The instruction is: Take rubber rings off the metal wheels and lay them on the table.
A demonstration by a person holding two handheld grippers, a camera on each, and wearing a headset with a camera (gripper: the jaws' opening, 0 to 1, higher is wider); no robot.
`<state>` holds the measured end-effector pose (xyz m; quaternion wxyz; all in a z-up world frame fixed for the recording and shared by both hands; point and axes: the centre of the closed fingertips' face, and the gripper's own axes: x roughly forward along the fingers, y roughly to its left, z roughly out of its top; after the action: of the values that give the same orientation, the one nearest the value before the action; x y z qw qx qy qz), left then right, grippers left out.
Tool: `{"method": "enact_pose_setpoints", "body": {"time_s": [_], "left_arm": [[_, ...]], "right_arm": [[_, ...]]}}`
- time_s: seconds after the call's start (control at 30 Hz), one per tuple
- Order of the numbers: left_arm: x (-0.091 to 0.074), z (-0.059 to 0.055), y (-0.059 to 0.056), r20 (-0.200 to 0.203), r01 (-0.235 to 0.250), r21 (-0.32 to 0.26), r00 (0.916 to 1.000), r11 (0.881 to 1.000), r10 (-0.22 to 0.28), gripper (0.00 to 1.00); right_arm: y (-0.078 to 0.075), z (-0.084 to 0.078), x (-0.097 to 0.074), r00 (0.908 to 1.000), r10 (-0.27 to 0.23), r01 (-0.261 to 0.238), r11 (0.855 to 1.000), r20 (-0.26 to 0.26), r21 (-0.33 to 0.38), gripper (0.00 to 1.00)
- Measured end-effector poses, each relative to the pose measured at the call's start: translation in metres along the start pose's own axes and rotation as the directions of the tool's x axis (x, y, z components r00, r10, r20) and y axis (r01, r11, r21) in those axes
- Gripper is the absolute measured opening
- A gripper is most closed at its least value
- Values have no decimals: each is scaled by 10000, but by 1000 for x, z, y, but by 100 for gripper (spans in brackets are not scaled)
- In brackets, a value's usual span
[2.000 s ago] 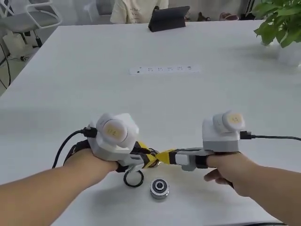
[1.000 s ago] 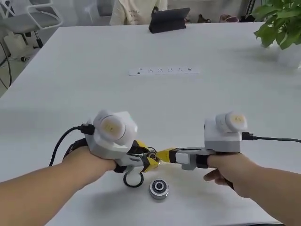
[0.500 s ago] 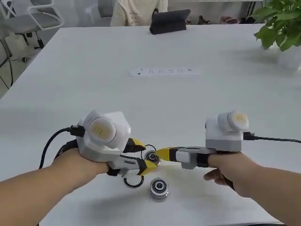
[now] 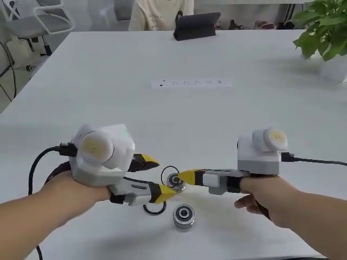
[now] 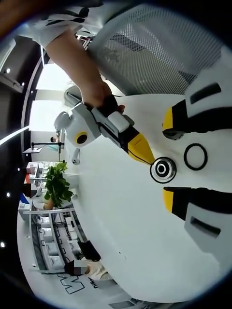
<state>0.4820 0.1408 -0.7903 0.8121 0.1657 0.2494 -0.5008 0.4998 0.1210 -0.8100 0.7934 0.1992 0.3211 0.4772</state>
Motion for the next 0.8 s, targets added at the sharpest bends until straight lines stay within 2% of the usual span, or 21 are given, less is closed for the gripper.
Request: {"method": "enact_pose_setpoints", "body": {"time_s": [0.2,0.4,0.8], "left_arm": [[-10,-3,0,44,-70,30,10000,10000,70,45],[-18,-6,2,161,-197,-185,9997,9996,200,49],[-28,-14,1,213,-326,-414,9992,9986,335,54]], "right_arm": [[5,-1,0,9999,105,-105,9999,-35,-12,0],[10,-3,2,9997,197,-197,9998,-113,-15,0],[17,-10,6,9986,347,-348,9994,-403,-1,0]]}}
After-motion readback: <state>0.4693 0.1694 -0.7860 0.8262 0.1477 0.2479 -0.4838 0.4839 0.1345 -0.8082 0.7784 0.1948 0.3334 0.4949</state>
